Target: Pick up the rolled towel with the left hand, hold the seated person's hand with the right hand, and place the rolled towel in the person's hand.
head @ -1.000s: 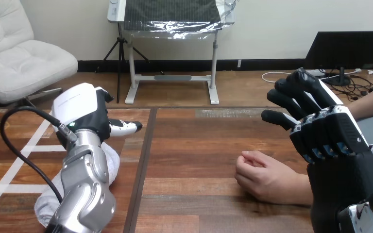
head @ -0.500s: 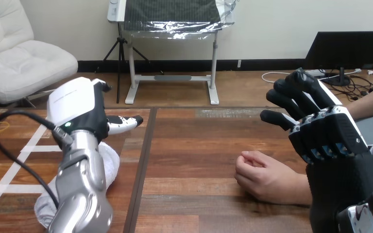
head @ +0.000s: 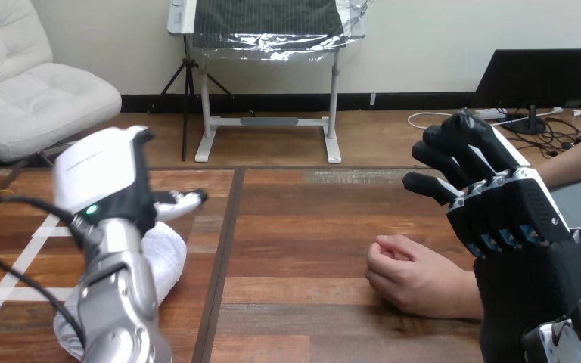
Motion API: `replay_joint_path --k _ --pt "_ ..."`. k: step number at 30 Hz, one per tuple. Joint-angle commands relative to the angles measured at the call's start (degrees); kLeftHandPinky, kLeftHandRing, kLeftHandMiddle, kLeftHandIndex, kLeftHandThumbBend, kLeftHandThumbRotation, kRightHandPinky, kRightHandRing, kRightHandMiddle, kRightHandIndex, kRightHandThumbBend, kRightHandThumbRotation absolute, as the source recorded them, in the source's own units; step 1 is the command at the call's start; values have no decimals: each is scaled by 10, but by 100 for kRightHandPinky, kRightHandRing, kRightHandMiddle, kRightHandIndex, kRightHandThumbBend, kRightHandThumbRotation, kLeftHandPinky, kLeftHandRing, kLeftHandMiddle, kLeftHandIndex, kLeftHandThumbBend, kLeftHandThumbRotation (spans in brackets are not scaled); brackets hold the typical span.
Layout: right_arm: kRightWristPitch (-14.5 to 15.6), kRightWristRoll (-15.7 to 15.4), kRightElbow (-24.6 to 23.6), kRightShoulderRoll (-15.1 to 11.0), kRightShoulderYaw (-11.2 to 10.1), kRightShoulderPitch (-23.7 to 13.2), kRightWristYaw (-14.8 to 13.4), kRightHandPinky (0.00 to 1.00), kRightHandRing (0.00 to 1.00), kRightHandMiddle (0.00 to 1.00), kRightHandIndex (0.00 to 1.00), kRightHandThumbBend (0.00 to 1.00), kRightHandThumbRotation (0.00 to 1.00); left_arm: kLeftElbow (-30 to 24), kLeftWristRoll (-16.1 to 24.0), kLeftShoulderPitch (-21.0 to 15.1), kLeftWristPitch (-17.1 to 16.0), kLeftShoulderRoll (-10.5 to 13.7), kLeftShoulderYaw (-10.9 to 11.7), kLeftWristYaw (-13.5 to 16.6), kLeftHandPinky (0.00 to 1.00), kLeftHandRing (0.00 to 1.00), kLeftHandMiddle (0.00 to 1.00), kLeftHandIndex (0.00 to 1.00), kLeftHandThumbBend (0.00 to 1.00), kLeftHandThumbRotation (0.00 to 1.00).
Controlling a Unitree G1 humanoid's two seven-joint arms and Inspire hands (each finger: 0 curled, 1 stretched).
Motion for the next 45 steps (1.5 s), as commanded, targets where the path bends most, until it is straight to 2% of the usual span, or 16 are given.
replay_joint_path --k 1,5,12,21,31,45 --pt "-17 5 -11 6 2 -13 1 79 86 86 86 88 100 -27 46 -5 33 -4 0 -7 84 85 86 85 89 42" --pt "-19 6 -8 6 2 -14 2 79 86 86 86 87 100 -26 65 -2 51 -10 -1 -13 94 89 90 88 89 43" --pt "-19 15 -6 2 3 -15 6 80 86 86 86 88 100 -27 75 2 70 -24 5 -20 99 95 95 91 89 41" --pt "-23 24 0 3 2 -17 14 81 87 87 87 86 100 -10 82 0 94 -30 1 -35 100 97 97 92 88 40" --pt "-23 26 1 3 0 -18 18 83 87 87 88 86 100 18 76 -5 110 -43 0 -36 100 97 97 92 88 39" --pt "-20 29 -2 2 -2 -17 20 83 87 87 88 87 100 46 60 -11 117 -59 2 -35 100 96 96 91 89 39"
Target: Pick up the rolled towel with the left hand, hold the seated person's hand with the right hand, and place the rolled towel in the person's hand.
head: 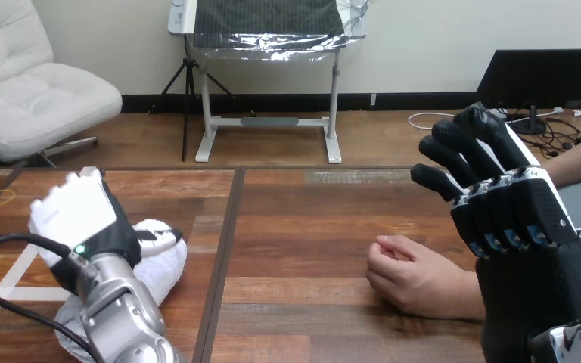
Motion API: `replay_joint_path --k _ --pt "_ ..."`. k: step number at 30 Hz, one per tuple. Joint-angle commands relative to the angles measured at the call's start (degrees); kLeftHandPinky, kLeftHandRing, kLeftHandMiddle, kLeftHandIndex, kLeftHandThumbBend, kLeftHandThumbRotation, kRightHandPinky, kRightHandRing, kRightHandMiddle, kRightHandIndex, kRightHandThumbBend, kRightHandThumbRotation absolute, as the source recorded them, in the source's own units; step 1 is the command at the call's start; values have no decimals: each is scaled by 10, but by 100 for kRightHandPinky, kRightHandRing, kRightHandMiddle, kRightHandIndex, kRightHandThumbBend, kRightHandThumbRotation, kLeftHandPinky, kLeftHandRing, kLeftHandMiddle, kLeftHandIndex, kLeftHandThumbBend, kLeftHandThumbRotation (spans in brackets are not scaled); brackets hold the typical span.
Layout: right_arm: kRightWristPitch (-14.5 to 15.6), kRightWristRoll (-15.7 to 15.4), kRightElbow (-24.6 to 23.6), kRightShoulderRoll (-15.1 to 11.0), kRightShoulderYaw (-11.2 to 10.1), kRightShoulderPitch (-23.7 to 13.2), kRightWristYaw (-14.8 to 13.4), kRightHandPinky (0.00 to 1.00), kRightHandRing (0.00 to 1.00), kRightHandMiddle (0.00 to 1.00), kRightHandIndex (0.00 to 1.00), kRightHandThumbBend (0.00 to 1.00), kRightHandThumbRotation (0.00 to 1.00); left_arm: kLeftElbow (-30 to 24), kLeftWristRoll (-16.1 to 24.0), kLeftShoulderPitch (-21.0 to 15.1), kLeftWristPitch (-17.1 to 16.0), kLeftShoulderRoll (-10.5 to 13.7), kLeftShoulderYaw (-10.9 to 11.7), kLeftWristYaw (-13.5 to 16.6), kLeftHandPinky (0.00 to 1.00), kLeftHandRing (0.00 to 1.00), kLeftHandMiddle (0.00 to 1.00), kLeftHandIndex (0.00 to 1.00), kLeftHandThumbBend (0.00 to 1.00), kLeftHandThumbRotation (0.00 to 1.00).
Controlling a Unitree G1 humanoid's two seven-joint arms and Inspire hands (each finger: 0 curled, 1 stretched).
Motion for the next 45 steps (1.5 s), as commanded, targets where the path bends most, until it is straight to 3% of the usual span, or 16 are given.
replay_joint_path --k 1,19,30,45 --pt "-10 6 -3 2 -3 -18 2 83 87 87 88 87 100 15 0 -32 0 -4 3 1 100 96 96 91 89 40" --pt "-5 1 -10 5 -6 -15 -1 83 86 86 87 87 100 36 -5 -41 11 -16 4 -17 100 96 94 90 87 47" --pt "-5 7 -10 2 -4 -19 3 84 87 86 87 88 100 44 -22 -44 25 -31 14 -15 100 96 94 90 86 45" --pt "-4 3 -16 0 -7 -17 2 84 86 86 86 87 100 71 -36 -51 38 -31 6 -15 100 98 95 91 86 45"
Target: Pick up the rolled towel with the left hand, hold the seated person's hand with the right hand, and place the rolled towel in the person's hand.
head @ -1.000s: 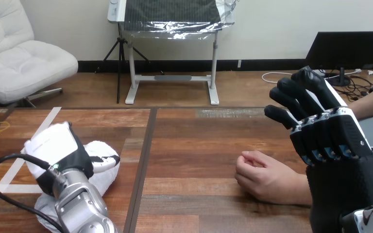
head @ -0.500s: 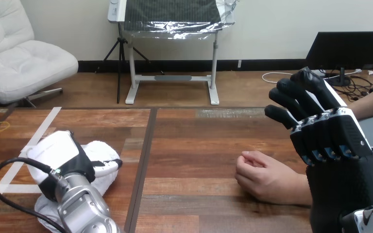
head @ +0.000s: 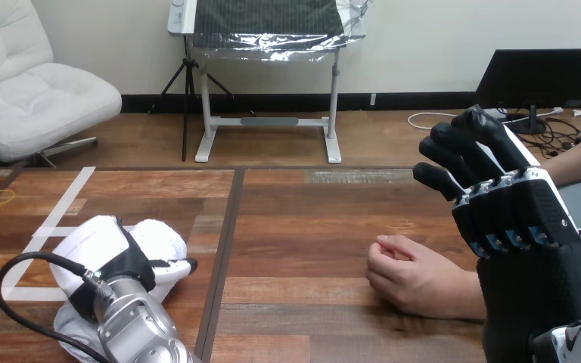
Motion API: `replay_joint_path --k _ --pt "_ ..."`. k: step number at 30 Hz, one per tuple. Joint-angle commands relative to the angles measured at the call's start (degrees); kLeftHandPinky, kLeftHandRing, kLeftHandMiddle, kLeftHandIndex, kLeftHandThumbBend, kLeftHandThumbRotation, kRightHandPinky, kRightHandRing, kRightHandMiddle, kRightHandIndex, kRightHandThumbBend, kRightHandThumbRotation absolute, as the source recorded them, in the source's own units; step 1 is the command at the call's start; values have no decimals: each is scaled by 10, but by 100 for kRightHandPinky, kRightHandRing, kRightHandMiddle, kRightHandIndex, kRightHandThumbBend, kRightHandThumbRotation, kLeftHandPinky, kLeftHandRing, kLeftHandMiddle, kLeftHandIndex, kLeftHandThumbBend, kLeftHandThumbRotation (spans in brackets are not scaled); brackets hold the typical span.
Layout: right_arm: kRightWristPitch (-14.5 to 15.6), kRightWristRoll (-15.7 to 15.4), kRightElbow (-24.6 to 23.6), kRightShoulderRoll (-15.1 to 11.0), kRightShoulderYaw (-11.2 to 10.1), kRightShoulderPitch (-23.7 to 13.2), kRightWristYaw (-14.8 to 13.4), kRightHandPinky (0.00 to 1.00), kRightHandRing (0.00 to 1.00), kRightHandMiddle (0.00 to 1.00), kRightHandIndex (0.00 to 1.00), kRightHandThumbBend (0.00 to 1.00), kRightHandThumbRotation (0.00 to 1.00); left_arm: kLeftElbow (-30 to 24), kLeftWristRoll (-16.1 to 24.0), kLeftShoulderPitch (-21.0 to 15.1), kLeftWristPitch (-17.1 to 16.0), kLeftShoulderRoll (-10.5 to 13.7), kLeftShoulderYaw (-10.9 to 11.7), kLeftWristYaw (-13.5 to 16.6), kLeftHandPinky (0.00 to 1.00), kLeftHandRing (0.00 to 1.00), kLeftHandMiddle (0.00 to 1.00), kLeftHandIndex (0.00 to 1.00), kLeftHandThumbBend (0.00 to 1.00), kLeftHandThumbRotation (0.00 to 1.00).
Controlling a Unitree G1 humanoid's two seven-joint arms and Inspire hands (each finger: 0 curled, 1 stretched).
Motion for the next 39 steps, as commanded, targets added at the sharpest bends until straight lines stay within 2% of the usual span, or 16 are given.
replay_joint_path --k 1,12,30,39 --pt "-4 1 -16 1 -4 -17 -1 84 86 86 86 87 100 15 0 -46 5 4 3 5 100 98 95 91 86 45" --pt "-6 8 -15 -3 -6 -21 4 83 86 85 86 87 100 33 -21 -53 6 1 9 14 100 99 96 91 85 44" --pt "-5 13 -16 -6 -9 -23 6 81 85 86 86 88 100 65 -30 -76 32 7 -16 -11 100 97 95 90 86 45" --pt "-2 12 -20 -5 -11 -22 4 80 85 85 85 90 100 81 -40 -86 39 11 -18 -21 100 96 95 90 89 42"
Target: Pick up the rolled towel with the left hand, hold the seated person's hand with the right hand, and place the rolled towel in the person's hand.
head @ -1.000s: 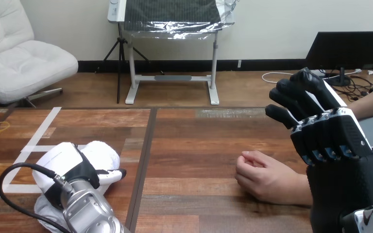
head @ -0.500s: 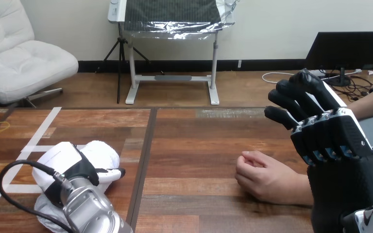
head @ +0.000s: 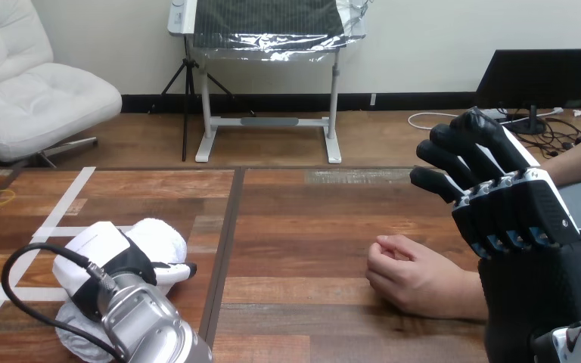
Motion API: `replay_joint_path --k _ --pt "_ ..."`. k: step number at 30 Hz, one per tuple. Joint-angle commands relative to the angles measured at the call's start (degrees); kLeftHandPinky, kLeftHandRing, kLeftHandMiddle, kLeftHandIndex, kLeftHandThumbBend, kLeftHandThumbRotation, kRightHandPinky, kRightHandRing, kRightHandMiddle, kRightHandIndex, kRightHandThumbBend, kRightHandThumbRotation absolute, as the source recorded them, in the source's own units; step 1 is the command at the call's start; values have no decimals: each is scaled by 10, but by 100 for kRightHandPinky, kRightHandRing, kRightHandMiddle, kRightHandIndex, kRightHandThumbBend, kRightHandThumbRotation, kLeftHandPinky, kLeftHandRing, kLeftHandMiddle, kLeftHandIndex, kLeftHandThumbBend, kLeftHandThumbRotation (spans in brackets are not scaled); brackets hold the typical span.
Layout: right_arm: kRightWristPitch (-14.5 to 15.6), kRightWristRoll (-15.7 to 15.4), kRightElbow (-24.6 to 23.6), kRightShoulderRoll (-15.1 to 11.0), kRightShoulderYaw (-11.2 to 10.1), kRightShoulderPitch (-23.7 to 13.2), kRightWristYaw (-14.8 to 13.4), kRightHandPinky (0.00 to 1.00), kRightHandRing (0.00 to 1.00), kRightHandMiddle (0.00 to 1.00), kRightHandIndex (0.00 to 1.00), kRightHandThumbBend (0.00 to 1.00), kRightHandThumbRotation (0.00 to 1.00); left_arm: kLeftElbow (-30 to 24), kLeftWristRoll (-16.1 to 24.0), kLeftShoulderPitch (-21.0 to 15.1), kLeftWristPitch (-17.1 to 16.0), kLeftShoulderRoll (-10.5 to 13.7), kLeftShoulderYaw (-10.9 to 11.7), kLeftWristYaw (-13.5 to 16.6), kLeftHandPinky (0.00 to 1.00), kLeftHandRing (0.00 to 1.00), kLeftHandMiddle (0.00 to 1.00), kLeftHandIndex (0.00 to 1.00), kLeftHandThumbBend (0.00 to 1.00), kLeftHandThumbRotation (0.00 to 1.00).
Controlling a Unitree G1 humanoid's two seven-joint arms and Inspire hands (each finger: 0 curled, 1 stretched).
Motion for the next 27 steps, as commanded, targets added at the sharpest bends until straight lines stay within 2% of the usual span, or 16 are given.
replay_joint_path --k 1,8,14,16,17,18,20,22,27 --pt "-1 13 -20 -3 -4 -22 2 80 84 85 85 90 100 20 -7 -36 0 8 -10 -6 100 96 95 90 89 41" --pt "-1 28 -21 -8 -3 -23 10 80 85 85 85 89 99 28 -11 -40 0 10 -10 -5 100 95 94 89 93 35" --pt "-1 27 -24 -7 -7 -23 12 80 85 86 85 90 99 33 -19 -40 -4 12 -5 -2 98 92 92 87 95 28" --pt "0 27 -24 -6 -7 -23 11 80 85 86 85 90 99 32 -24 -39 -6 12 -1 0 90 90 90 86 95 25" --pt "1 26 -25 -6 -7 -23 11 80 85 86 85 90 100 31 -26 -39 -7 11 1 2 82 87 89 85 95 24" --pt "1 26 -25 -6 -8 -23 10 79 84 85 85 91 100 30 -28 -39 -7 11 2 3 64 83 87 84 95 21" --pt "2 27 -26 -6 -8 -24 10 79 84 85 85 91 100 27 -36 -39 -8 10 9 7 50 78 85 83 96 18" --pt "3 28 -26 -7 -8 -24 10 79 84 85 85 91 100 27 -41 -39 -7 9 12 9 41 72 82 82 96 15" --pt "6 31 -28 -8 -7 -25 11 79 84 85 85 93 100 34 -51 -43 -9 12 16 15 31 57 72 77 95 8"
